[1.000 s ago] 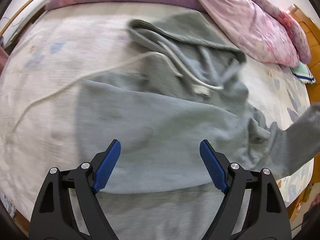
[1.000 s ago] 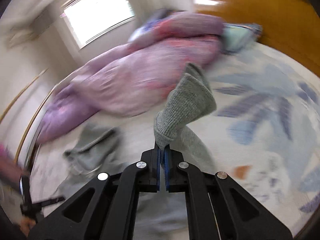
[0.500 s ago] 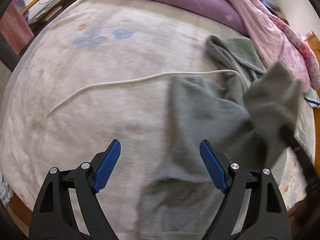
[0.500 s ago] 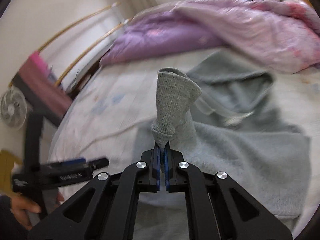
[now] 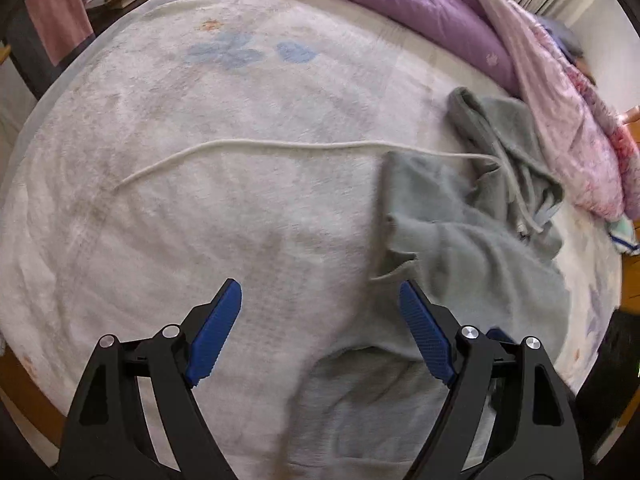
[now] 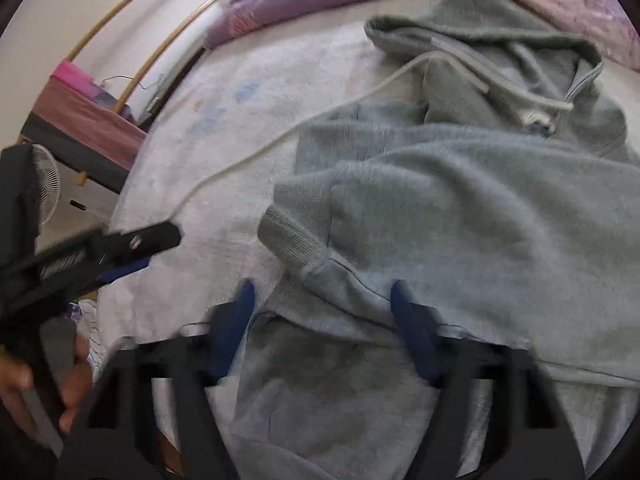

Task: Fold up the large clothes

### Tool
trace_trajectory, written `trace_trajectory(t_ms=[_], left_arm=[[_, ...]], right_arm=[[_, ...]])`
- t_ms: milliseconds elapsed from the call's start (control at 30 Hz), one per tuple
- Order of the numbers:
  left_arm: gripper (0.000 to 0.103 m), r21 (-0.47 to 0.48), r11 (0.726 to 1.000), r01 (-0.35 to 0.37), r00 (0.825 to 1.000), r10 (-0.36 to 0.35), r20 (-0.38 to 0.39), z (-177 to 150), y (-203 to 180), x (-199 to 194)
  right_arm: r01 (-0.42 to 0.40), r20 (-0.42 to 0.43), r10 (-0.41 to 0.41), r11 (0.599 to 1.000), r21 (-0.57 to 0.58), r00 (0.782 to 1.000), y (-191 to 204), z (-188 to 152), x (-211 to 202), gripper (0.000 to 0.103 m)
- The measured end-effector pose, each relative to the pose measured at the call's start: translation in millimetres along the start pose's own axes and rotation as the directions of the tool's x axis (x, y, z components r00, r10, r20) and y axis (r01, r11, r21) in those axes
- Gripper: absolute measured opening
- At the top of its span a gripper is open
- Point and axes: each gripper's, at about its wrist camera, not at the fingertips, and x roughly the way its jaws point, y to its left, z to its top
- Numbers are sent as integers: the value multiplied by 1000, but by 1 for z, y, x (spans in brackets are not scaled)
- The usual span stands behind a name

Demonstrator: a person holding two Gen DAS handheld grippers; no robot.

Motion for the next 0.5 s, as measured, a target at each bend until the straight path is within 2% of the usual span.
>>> trace_trajectory(t_ms=[100, 167, 233, 300, 400, 500], left_arm=[[82, 39, 999, 27, 1000, -27, -3, 0, -26, 5], [82, 82, 996, 37, 999, -36, -15, -1, -47, 13], [82, 132, 990, 51, 999, -49, -23, -6, -70, 22], [82, 172, 984, 50, 999, -45, -30, -10, -87, 32], [82, 254, 966, 48, 998, -35, -54, -17, -111, 55], [82, 294, 956, 1, 993, 33, -112, -21, -113, 94]], right_arm=[[12, 27, -13, 1000, 18, 1000, -15, -2, -21, 64], [38, 62, -42, 997, 67, 997, -42, -5, -39, 51], [73, 79, -83, 990, 119, 993, -70, -6, -53, 20], [118, 81, -135, 975, 190, 988, -106, -9, -68, 10], [182, 88, -216, 940, 288, 972, -155, -20, -90, 10], [260, 38, -295, 890, 374, 955, -204, -36, -99, 10]])
